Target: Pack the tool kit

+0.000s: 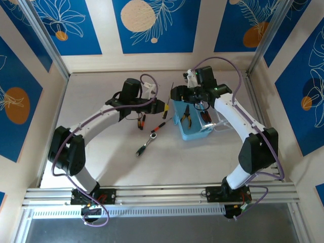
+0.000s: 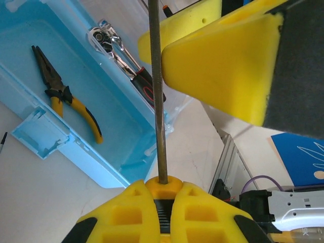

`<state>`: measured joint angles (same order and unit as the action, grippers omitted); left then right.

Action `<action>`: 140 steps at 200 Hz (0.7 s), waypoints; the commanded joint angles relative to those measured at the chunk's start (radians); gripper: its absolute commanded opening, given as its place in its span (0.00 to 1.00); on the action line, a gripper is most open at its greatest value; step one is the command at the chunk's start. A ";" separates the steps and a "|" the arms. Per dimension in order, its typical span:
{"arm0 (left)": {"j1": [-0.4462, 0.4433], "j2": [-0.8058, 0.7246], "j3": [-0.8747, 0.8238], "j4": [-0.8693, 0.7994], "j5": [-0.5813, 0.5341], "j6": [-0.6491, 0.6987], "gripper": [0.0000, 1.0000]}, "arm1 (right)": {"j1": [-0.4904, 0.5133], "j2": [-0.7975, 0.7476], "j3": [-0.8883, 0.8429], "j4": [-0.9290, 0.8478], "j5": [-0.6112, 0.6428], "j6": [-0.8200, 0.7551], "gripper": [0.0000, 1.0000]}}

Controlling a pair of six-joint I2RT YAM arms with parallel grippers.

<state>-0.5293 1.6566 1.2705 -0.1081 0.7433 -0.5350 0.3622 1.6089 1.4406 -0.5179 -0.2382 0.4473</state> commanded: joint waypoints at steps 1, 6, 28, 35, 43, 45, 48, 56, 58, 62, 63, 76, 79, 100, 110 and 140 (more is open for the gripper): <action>-0.012 0.015 0.022 0.056 0.044 -0.021 0.00 | 0.019 0.013 0.052 0.032 -0.041 0.022 0.56; -0.012 0.017 0.021 0.057 0.044 -0.021 0.00 | 0.023 0.018 0.055 0.033 -0.042 0.024 0.55; -0.013 0.021 0.021 0.065 0.044 -0.025 0.00 | 0.037 0.037 0.060 0.044 -0.052 0.029 0.49; -0.012 0.021 0.020 0.067 0.044 -0.026 0.00 | 0.041 0.042 0.062 0.047 -0.054 0.031 0.45; -0.013 0.021 0.020 0.067 0.044 -0.026 0.00 | 0.045 0.050 0.063 0.048 -0.057 0.034 0.41; -0.012 0.020 0.020 0.067 0.044 -0.024 0.00 | 0.047 0.053 0.063 0.050 -0.058 0.036 0.40; -0.014 0.020 0.020 0.067 0.044 -0.026 0.00 | 0.048 0.055 0.063 0.050 -0.059 0.036 0.38; -0.014 0.021 0.020 0.067 0.041 -0.026 0.00 | 0.051 0.058 0.063 0.052 -0.059 0.037 0.31; -0.013 0.021 0.020 0.066 0.041 -0.026 0.00 | 0.051 0.059 0.064 0.052 -0.059 0.038 0.30; -0.014 0.020 0.020 0.065 0.041 -0.026 0.00 | 0.053 0.060 0.063 0.052 -0.060 0.039 0.25; -0.013 0.020 0.020 0.065 0.041 -0.026 0.00 | 0.053 0.060 0.063 0.052 -0.060 0.039 0.24; -0.012 0.019 0.021 0.063 0.038 -0.026 0.00 | 0.052 0.059 0.062 0.052 -0.059 0.042 0.08; -0.012 0.020 0.021 0.061 0.038 -0.026 0.00 | 0.053 0.059 0.061 0.050 -0.057 0.041 0.04; -0.009 0.021 0.024 0.055 0.030 -0.025 0.08 | 0.043 0.047 0.060 0.038 -0.047 0.031 0.00; -0.005 0.018 0.026 0.048 0.024 -0.020 0.23 | 0.030 0.036 0.059 0.025 -0.046 0.019 0.00; 0.046 -0.005 0.009 -0.023 -0.037 0.029 0.84 | -0.078 -0.036 0.026 -0.032 -0.010 -0.050 0.00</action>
<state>-0.5236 1.6791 1.2705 -0.0849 0.7467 -0.5484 0.3756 1.6569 1.4792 -0.4831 -0.2787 0.4709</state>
